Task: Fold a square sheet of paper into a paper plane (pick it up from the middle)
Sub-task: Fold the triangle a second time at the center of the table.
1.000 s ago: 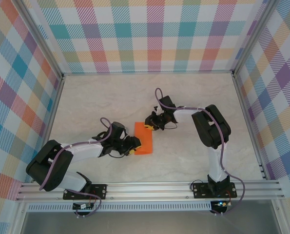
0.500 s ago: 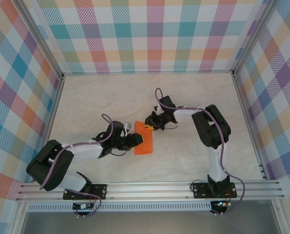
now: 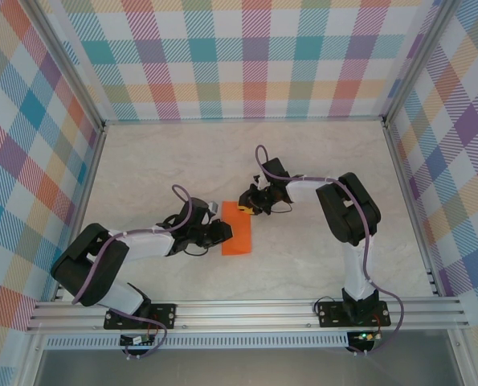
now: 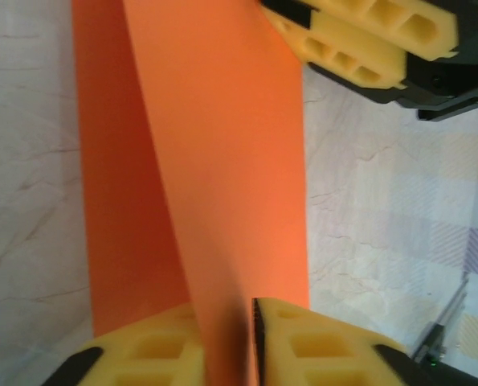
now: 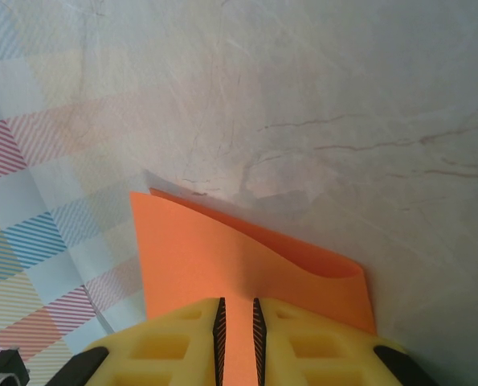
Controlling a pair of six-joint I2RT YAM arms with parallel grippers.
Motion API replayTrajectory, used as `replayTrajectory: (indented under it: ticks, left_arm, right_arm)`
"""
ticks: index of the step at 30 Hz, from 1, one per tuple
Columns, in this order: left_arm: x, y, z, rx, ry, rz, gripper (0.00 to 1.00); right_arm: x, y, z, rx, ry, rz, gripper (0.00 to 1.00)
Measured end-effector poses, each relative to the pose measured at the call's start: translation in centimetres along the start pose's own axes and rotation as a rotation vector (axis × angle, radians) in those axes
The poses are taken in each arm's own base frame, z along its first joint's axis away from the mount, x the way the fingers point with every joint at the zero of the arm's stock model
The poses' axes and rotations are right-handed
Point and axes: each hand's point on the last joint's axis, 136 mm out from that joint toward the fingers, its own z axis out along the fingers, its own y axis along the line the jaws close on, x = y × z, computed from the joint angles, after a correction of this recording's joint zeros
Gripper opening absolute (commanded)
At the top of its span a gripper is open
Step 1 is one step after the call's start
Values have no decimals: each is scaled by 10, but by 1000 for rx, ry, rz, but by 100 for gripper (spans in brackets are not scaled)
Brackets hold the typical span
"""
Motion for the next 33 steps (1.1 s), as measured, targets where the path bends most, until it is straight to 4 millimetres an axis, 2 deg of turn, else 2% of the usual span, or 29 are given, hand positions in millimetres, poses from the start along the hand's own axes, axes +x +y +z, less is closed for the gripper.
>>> replayTrajectory:
  ticks: [5, 10, 13, 19, 23, 30, 33]
  left_arm:
    - [0, 12, 2, -74, 9, -26, 6]
    - [-6, 16, 1, -131, 13, -35, 5]
    - [-9, 14, -1, -152, 15, -24, 5]
    - [-19, 5, -13, -187, 8, 12, 5]
    - [-29, -8, -35, -219, -19, 57, 5]
    - [-49, -32, -93, -272, -113, 148, 5]
    - [-58, -44, -116, -279, -158, 186, 6]
  right_arm:
    - [5, 3, -13, 16, -20, -43, 21]
    - [10, 29, -45, -10, -82, -140, 20]
    - [14, 38, -58, -19, -108, -184, 20]
    - [28, 19, -64, 23, -107, -179, 20]
    - [34, 15, -73, 44, -129, -180, 20]
    - [33, 44, -105, 2, -221, -241, 20]
    - [32, 46, -107, 3, -233, -245, 21]
